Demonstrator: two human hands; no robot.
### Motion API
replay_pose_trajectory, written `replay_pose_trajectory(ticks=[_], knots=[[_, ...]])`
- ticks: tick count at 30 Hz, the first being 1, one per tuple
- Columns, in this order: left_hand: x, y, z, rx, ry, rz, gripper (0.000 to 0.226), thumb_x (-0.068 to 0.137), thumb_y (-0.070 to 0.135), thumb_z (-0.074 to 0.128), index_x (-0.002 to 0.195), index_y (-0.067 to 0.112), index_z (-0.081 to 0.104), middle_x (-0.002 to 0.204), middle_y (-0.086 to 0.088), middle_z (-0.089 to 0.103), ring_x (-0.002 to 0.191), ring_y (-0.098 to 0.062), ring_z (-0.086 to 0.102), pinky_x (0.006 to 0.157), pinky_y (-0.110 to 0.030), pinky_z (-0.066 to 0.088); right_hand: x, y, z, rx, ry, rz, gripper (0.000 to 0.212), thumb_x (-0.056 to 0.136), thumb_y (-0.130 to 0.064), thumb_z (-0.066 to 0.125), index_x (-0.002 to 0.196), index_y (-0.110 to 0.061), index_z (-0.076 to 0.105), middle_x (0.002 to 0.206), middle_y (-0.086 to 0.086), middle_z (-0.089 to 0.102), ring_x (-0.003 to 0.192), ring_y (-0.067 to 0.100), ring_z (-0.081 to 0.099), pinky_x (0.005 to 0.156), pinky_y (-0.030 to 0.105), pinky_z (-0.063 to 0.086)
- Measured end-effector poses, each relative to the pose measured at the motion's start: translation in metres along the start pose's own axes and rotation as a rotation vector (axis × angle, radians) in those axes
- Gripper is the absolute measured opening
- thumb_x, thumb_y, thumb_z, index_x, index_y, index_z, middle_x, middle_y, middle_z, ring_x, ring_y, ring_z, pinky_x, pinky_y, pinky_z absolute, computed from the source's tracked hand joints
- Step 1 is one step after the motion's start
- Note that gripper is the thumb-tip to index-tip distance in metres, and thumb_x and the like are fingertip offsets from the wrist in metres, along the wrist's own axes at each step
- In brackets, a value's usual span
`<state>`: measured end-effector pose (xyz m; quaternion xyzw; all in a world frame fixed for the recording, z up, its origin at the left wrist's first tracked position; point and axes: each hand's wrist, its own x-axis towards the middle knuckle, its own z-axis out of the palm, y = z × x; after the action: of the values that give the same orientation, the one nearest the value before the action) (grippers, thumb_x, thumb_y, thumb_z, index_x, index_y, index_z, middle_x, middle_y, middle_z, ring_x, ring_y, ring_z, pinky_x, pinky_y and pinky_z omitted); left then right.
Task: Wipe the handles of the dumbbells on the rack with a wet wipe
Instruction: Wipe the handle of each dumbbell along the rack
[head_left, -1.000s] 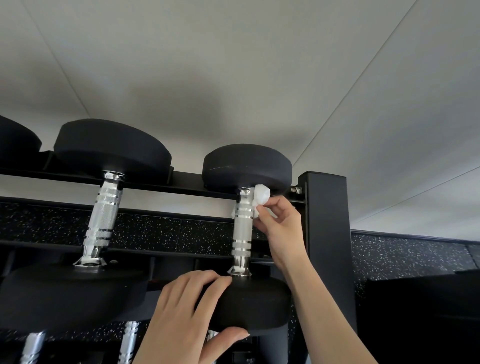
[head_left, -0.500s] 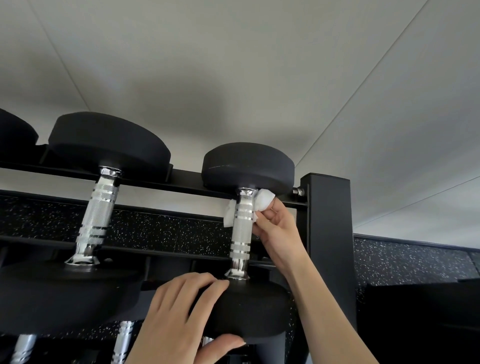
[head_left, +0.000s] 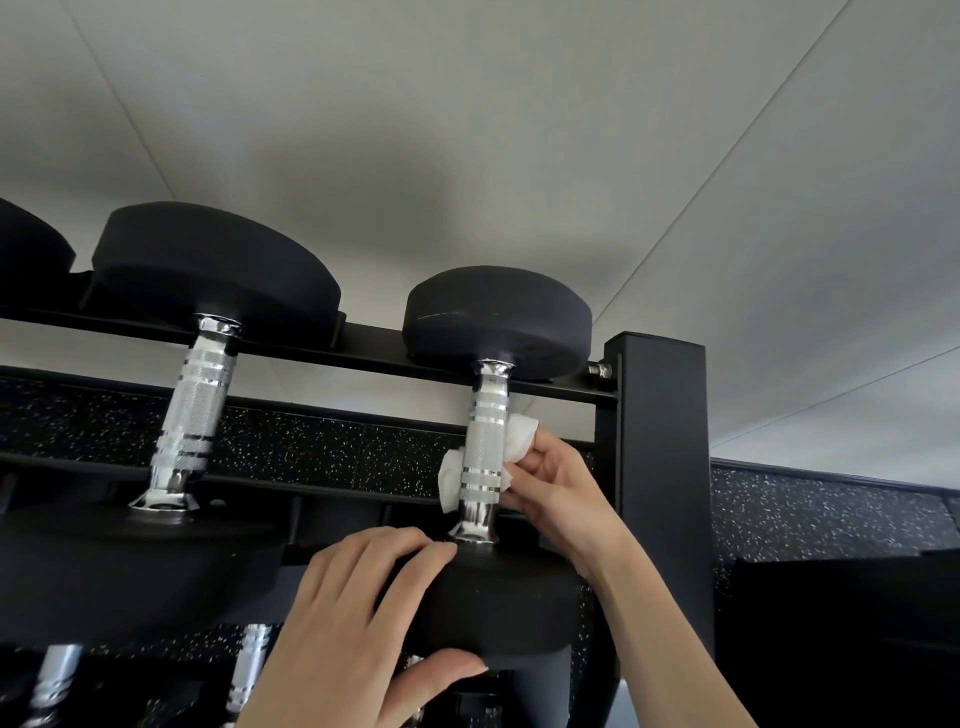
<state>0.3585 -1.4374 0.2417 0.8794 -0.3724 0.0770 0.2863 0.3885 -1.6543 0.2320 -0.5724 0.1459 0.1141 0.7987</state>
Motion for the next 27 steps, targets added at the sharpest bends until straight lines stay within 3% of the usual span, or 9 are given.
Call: replay_pose_trajectory(ticks=[7, 15, 19, 27], knots=[[0.0, 0.003, -0.004, -0.009, -0.019, -0.002, 0.055, 0.094, 0.065, 0.033, 0.121, 0.02, 0.051, 0.114, 0.005, 0.05, 0.103, -0.016, 0.05, 0.085, -0.033, 0.036, -0.015, -0.001, -0.008, -0.169, -0.049, 0.131, 0.027, 0.087, 0.009, 0.053, 0.113, 0.0, 0.057, 0.105, 0.017, 0.069, 0.096, 0.028, 0.066, 0.082, 0.034, 0.054], [-0.001, 0.005, -0.005, -0.047, -0.035, -0.043, 0.056, 0.094, 0.065, 0.034, 0.123, 0.02, 0.051, 0.114, 0.004, 0.053, 0.105, -0.016, 0.05, 0.09, -0.032, 0.036, -0.033, -0.012, -0.007, -0.476, -0.001, 0.075, 0.014, 0.079, 0.005, 0.067, 0.092, 0.006, 0.061, 0.09, 0.011, 0.073, 0.087, 0.025, 0.069, 0.082, 0.027, 0.053], [-0.001, 0.004, -0.009, -0.103, -0.064, -0.065, 0.058, 0.092, 0.068, 0.034, 0.124, 0.022, 0.051, 0.115, 0.006, 0.052, 0.108, -0.012, 0.048, 0.093, -0.028, 0.035, -0.038, -0.018, 0.002, -0.56, 0.036, -0.021, 0.01, 0.073, 0.006, 0.072, 0.079, 0.001, 0.065, 0.077, 0.011, 0.07, 0.074, 0.019, 0.069, 0.071, 0.021, 0.052], [-0.002, -0.002, -0.024, -0.204, -0.077, -0.103, 0.051, 0.094, 0.064, 0.034, 0.123, 0.026, 0.051, 0.118, 0.014, 0.048, 0.105, 0.0, 0.044, 0.093, -0.019, 0.033, -0.037, -0.032, 0.023, -0.89, 0.048, -0.063, 0.018, 0.071, -0.012, 0.078, 0.073, -0.027, 0.07, 0.067, -0.01, 0.061, 0.068, 0.006, 0.057, 0.062, 0.014, 0.043]])
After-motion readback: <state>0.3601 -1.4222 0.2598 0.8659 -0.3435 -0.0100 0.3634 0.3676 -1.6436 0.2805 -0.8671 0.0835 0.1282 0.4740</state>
